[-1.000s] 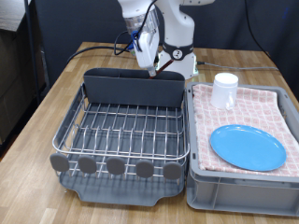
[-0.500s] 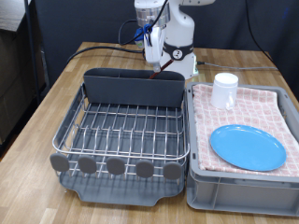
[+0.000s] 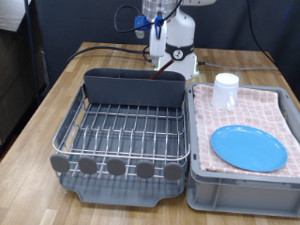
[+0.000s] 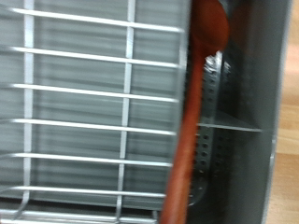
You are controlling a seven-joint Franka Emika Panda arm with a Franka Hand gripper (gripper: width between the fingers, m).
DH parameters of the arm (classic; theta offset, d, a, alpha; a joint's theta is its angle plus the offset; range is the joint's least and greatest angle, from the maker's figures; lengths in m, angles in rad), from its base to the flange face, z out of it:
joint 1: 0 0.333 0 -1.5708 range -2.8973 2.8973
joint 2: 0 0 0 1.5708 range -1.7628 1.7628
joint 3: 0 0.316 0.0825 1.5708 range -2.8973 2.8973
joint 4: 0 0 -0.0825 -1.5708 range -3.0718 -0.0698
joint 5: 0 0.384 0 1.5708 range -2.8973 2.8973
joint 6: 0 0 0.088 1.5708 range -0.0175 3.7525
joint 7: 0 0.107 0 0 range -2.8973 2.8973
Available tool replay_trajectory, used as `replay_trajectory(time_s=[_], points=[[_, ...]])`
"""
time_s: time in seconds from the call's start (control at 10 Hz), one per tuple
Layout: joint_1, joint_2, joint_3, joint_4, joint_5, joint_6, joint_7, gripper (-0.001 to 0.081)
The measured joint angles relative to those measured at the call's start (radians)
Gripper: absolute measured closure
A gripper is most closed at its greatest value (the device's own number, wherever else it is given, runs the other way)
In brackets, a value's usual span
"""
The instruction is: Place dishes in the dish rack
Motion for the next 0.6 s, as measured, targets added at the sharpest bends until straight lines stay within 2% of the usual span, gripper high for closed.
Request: replay_trajectory(time_s=[0.1, 0.3, 0.5, 0.6], points=[[0.006, 0.000, 0.015, 0.028, -0.007, -0.005, -0.020, 0.0003], [0.041, 0.006, 0.027, 0.085, -0.007, -0.005, -0.132, 0.0003], [0.108, 0.028, 0.024, 0.140, 0.030, 0.000, -0.314, 0.0003], [0.134, 0.051, 0.005, 0.162, 0.056, 0.000, -0.419, 0.0003]])
